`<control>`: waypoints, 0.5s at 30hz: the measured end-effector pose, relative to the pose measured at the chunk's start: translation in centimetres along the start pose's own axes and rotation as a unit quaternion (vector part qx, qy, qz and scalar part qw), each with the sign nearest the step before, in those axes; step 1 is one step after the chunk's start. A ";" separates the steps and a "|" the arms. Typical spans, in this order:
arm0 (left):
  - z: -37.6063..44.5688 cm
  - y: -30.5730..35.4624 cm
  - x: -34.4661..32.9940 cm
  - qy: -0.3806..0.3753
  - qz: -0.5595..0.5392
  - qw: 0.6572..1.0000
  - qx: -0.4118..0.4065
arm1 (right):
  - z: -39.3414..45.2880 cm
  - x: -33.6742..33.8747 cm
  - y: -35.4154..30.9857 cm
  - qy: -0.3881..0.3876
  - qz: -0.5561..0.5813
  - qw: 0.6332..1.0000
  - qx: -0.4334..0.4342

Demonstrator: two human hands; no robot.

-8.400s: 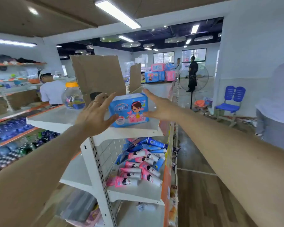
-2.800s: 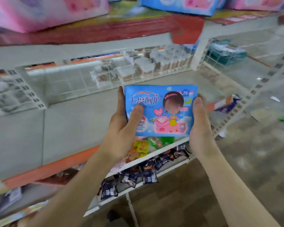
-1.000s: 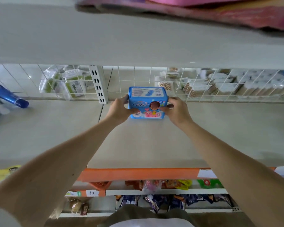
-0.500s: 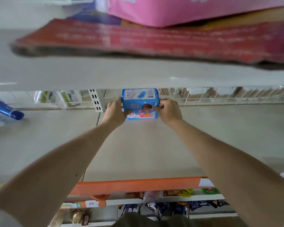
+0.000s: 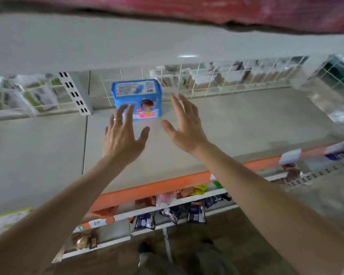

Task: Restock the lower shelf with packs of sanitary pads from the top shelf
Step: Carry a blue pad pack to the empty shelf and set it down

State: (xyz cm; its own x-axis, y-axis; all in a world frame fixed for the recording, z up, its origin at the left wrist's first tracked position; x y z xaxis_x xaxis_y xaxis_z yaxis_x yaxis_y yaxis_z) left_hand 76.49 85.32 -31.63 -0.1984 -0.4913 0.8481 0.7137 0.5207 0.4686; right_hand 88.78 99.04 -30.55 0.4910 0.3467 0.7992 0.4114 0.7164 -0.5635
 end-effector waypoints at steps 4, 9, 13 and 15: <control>-2.2 3.4 1.2 0.002 0.023 0.999 -0.022 | -2.4 1.8 -0.4 -0.012 0.005 1.000 0.024; -5.6 8.4 2.3 0.006 0.074 0.996 -0.047 | -6.5 6.2 0.2 -0.037 0.016 0.997 0.069; -10.9 13.6 1.3 -0.003 0.114 0.992 -0.054 | -11.8 10.5 2.1 -0.091 0.014 0.989 0.114; -13.7 15.9 0.1 -0.019 0.126 0.991 -0.040 | -14.4 12.6 3.6 -0.105 0.002 0.986 0.126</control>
State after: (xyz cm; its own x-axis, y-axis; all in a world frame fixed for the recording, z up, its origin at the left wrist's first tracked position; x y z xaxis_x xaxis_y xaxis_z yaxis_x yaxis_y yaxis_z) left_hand 97.00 84.00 -27.44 -0.0309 -0.3256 0.9450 0.7948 0.5654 0.2208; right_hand 107.46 97.28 -25.55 0.3107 0.4490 0.8378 0.1922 0.8335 -0.5180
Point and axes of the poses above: each hand's wrist, its own z-axis towards the middle knuckle, its own x-axis out of the back of the hand, y = z × x, the point moved 8 cm from there along z, towards the middle knuckle
